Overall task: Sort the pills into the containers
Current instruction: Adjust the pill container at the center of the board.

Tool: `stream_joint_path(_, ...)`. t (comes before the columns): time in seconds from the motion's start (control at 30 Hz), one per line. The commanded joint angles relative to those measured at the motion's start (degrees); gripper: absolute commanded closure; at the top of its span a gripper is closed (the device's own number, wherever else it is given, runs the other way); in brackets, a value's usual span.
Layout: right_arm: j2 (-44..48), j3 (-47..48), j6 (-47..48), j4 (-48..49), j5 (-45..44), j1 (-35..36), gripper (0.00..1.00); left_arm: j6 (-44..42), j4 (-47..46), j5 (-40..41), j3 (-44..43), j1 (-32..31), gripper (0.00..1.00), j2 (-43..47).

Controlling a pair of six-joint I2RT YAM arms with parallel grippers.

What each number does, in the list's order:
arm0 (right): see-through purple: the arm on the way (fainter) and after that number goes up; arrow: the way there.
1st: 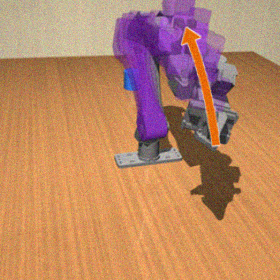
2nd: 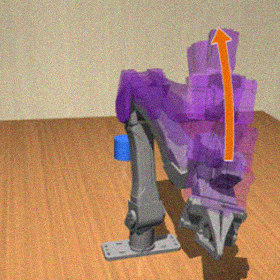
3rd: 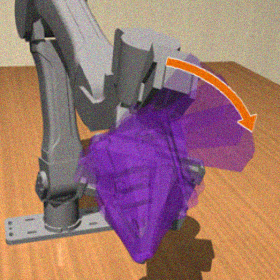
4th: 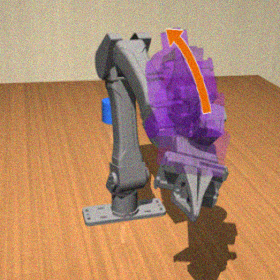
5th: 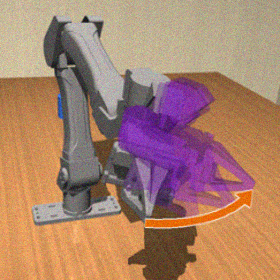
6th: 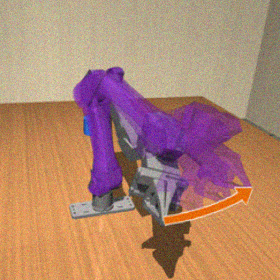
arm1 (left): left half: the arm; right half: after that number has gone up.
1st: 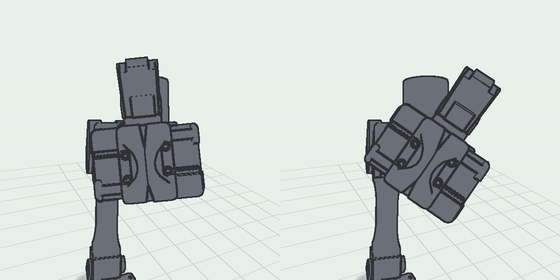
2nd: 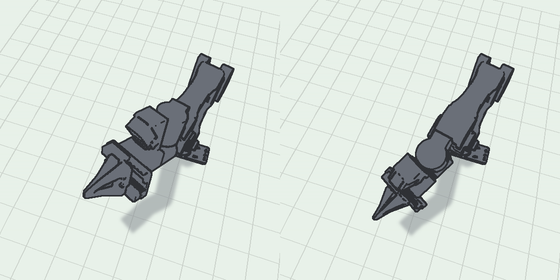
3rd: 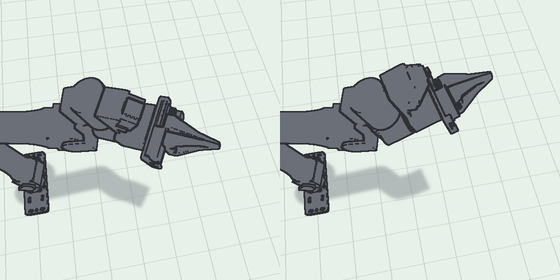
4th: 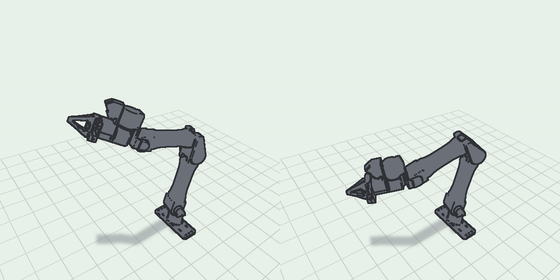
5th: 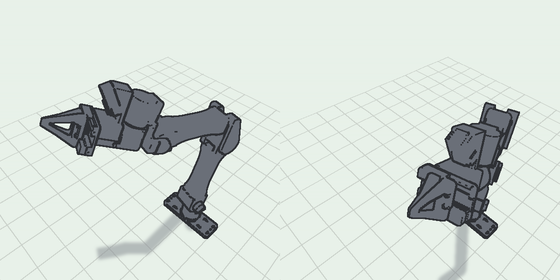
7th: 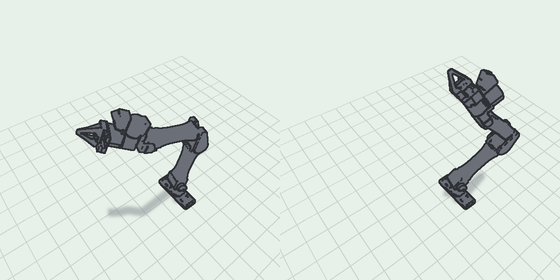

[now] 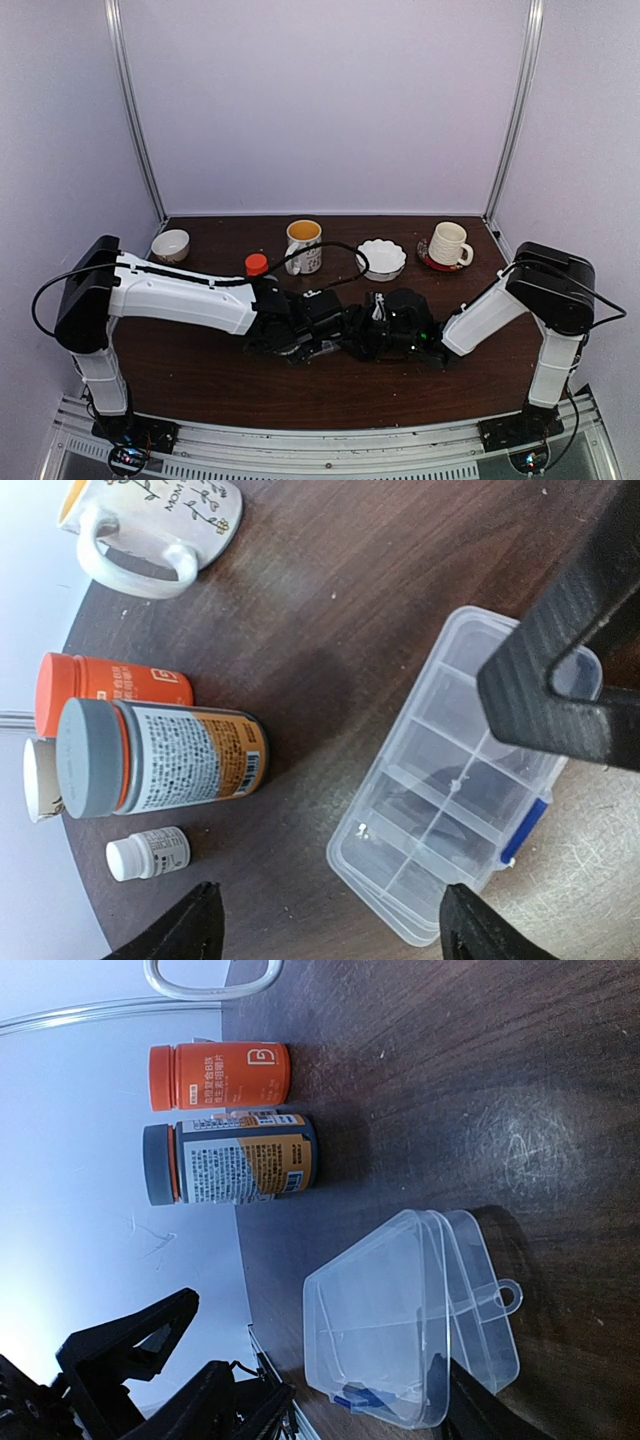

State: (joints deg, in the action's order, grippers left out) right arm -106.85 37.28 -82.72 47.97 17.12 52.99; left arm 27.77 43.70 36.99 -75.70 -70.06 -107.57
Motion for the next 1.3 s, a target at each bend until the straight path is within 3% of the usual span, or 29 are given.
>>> stream_joint_path(0.0,-0.54,1.02,0.54,-1.19,0.19,-0.16,0.32,0.85,1.51,3.46,-1.59,0.48,0.22,1.82)
stream_joint_path(0.27,-0.70,1.88,0.70,-1.68,0.45,-0.17,0.31,-3.76,-6.77,-10.34,2.83,0.94,0.17,2.74)
stream_joint_path(0.43,-0.80,1.83,0.74,-1.82,0.44,-0.14,0.31,-4.10,-7.04,-12.04,3.15,1.83,0.15,1.42)
stream_joint_path(0.7,-0.40,2.33,1.02,-2.68,0.47,-0.17,0.32,-3.89,-6.07,-8.63,2.77,3.02,0.15,-0.63)
stream_joint_path(0.93,-0.53,2.80,1.08,-3.21,0.61,-0.17,0.32,-4.94,-7.40,-11.25,3.04,3.38,0.15,-1.58)
stream_joint_path(1.27,-0.76,2.89,1.42,-3.62,0.69,-0.16,0.32,-4.21,-3.27,-2.33,0.52,3.54,0.18,-1.56)
